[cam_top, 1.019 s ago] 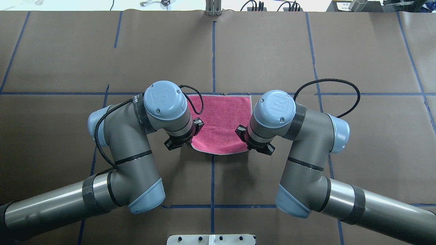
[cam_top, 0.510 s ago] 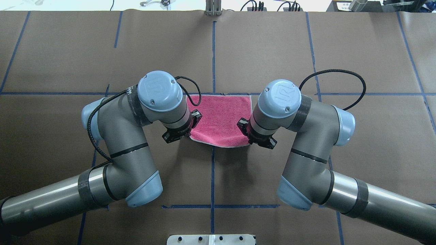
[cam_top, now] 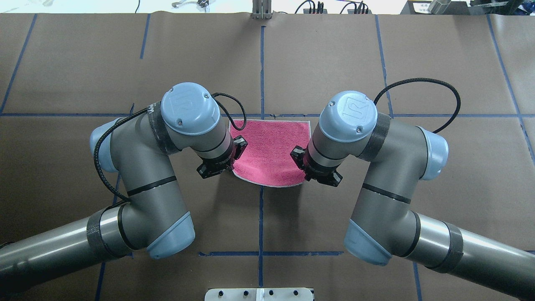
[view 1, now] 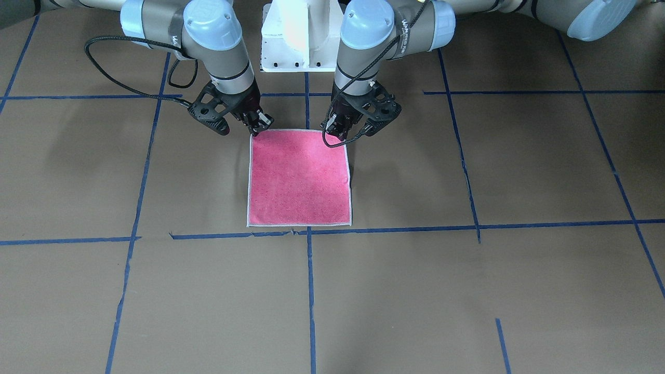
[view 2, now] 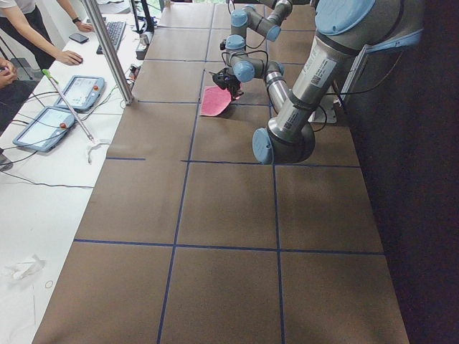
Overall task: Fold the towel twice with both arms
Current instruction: 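Lift the near edge with both grippers and fold it toward the far edge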
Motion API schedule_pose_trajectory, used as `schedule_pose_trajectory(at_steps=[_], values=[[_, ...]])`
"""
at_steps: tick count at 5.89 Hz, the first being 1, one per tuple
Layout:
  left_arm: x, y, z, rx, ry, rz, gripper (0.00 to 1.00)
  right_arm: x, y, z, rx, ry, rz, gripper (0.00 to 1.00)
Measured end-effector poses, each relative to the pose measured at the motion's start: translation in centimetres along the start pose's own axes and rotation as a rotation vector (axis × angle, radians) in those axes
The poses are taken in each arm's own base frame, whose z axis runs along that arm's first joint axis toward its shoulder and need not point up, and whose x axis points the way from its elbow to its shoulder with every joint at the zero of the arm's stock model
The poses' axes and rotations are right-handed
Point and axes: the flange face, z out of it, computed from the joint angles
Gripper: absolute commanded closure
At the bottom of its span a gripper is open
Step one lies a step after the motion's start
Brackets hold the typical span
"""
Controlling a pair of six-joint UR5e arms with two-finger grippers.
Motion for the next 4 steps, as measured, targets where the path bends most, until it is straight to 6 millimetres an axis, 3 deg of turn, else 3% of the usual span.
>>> schedule_pose_trajectory(at_steps=[2, 4], values=[[-0.4, 0.4, -1.1, 0.0, -0.009, -0.003, 1.0, 0.1, 0.1, -0.4, -0.006, 0.0, 0.002, 1.0], [-0.2, 0.3, -1.4, 0.002, -0.006, -0.005, 1.0, 0.0, -1.3, -0.9, 0.007, -0.007, 0.016, 1.0]])
